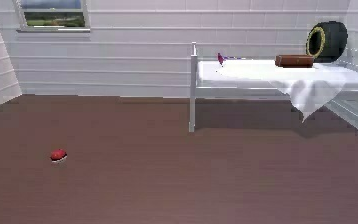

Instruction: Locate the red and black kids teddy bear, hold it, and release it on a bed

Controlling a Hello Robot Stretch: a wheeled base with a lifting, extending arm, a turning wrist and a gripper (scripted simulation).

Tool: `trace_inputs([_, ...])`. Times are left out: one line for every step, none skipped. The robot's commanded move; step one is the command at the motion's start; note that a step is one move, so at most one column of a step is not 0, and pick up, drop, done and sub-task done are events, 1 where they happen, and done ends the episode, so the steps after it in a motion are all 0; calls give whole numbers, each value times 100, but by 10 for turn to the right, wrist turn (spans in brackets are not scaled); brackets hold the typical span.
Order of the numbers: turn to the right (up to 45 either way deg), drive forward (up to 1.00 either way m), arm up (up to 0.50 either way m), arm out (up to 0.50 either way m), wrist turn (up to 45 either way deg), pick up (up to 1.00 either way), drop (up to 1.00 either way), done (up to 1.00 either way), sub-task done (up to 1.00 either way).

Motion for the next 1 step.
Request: trace_inputs([0,30,0,0,0,0,0,0,0])
